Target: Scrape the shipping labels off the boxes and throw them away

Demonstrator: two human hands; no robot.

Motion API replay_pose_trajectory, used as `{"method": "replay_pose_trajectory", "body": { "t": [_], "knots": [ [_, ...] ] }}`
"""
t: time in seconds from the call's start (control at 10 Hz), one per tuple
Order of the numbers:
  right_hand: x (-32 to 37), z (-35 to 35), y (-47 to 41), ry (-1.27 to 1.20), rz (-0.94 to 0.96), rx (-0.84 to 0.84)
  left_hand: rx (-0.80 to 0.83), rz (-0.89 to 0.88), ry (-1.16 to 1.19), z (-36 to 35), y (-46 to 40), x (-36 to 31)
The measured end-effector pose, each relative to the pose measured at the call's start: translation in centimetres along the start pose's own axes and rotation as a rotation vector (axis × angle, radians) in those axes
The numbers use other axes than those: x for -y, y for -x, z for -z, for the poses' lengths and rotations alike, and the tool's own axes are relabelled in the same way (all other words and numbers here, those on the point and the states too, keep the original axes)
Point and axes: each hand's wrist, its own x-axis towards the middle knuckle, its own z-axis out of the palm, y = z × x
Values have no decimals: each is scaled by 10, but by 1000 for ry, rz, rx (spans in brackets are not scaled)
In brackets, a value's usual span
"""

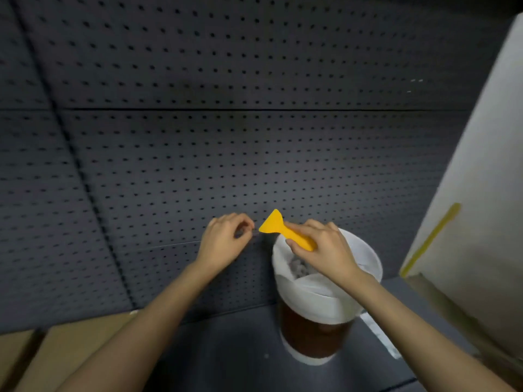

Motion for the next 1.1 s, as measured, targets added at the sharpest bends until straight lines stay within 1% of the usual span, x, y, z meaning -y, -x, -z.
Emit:
{"method": "replay_pose_trajectory", "body": {
  "t": [0.2, 0.3, 0.4, 0.5, 0.6, 0.7, 0.8, 1.0, 1.1],
  "knots": [
    [84, -62, -18, -107, 144, 25, -81, 179, -101, 71, 65, 67],
    [119, -102, -13, -142, 158, 73, -73, 272, -107, 95, 101, 98],
    [143, -147, 2, -133, 108, 163, -28, 355, -120, 113, 138, 128],
    [156, -193, 24, -106, -15, 334, 31, 407, -125, 125, 171, 158],
    [162, -228, 49, -114, -190, 508, 101, 411, -94, 126, 197, 184],
    [166, -253, 78, -121, -310, 582, 168, 425, -66, 115, 217, 205],
    [164, -274, 104, -103, -368, 632, 228, 454, -19, 94, 237, 218],
    [152, -296, 137, -108, -422, 659, 240, 505, 88, 66, 265, 220],
    [143, -305, 151, -97, -435, 675, 220, 505, 92, 63, 271, 220]
  ]
}}
